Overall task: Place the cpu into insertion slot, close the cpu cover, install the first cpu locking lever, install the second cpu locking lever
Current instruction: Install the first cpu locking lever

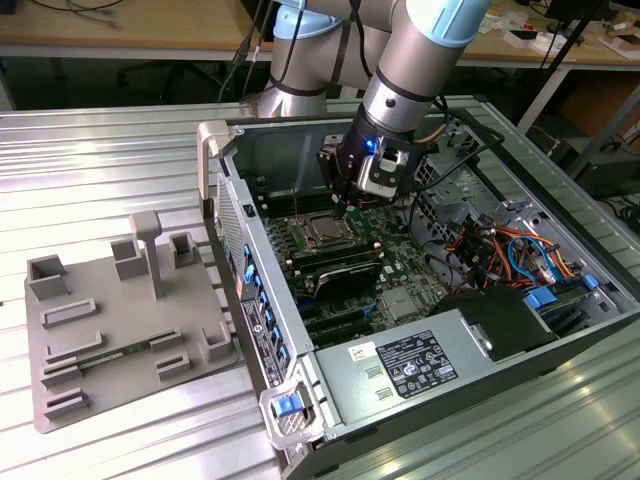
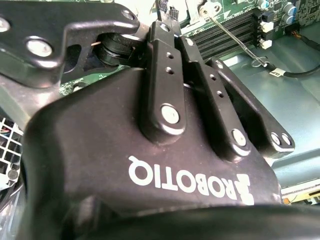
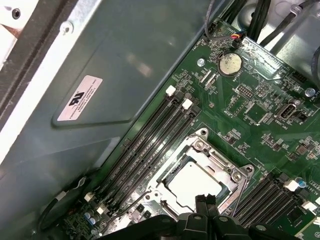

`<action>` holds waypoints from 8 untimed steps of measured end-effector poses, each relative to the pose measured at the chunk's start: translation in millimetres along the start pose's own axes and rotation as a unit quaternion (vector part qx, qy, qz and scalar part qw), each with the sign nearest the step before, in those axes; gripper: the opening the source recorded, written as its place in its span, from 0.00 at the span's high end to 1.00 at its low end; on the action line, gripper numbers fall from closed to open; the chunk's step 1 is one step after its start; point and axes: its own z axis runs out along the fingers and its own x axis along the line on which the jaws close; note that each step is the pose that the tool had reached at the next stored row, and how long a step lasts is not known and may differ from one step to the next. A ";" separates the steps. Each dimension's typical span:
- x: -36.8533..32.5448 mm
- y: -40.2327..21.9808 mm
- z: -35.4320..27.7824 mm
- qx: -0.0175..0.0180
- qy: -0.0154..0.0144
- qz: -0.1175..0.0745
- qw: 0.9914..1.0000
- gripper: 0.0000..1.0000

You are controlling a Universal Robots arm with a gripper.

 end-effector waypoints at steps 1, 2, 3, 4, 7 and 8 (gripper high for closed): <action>0.0 0.0 0.0 0.000 0.000 -0.002 1.000 0.89; 0.0 0.0 0.0 0.000 0.000 -0.003 1.000 0.89; 0.0 0.0 0.0 0.000 0.000 -0.004 1.000 0.89; 0.0 0.0 0.0 0.001 0.000 -0.006 1.000 0.89; 0.0 0.0 0.0 0.001 -0.001 -0.014 1.000 0.89; 0.0 0.0 0.0 0.002 -0.001 -0.018 1.000 0.89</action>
